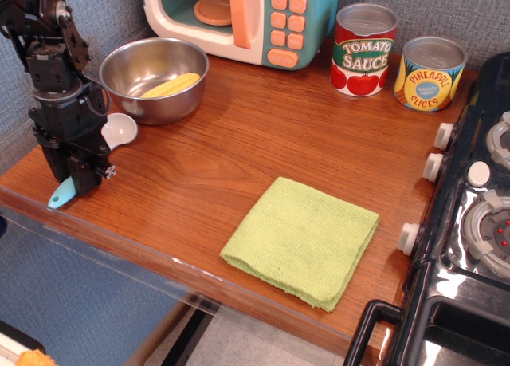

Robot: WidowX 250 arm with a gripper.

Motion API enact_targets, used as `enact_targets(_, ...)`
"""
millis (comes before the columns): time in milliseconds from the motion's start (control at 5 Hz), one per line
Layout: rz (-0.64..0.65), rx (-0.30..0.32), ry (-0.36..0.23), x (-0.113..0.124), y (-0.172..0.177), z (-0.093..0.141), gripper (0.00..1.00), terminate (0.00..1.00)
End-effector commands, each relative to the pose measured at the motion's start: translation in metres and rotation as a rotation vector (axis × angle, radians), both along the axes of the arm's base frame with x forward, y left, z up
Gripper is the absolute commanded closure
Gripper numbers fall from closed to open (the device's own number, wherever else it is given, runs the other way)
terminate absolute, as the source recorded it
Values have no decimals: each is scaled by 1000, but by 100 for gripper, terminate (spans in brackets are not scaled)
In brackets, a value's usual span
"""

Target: PLACE THE BRUSH ON THE YELLOW CLOTH

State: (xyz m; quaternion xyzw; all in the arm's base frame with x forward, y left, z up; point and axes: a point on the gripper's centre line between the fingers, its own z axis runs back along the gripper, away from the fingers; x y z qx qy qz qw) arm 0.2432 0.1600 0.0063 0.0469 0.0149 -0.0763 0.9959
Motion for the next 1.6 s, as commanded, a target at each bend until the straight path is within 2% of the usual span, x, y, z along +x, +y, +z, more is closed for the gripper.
enact_targets(0, 63, 25, -102, 1, -14, 49, 100, 0)
enact_targets(200, 183, -34, -185, -1, -52, 92, 100, 0)
enact_targets(400, 202, -199, -147, 0, -92, 118, 100, 0)
enact_targets(600, 162, -270, -82, 9, -139, 103, 100, 0)
enact_targets(800, 140, -230, -55, 12, -190, 77, 100, 0)
enact_targets(1000, 128, -137, -87, 12, -238, 56, 100, 0)
enact_targets(1200, 134, -71, -121, 14, -257, 40, 100, 0)
enact_targets(1400, 99, -54, -117, 14, -255, 37, 100, 0)
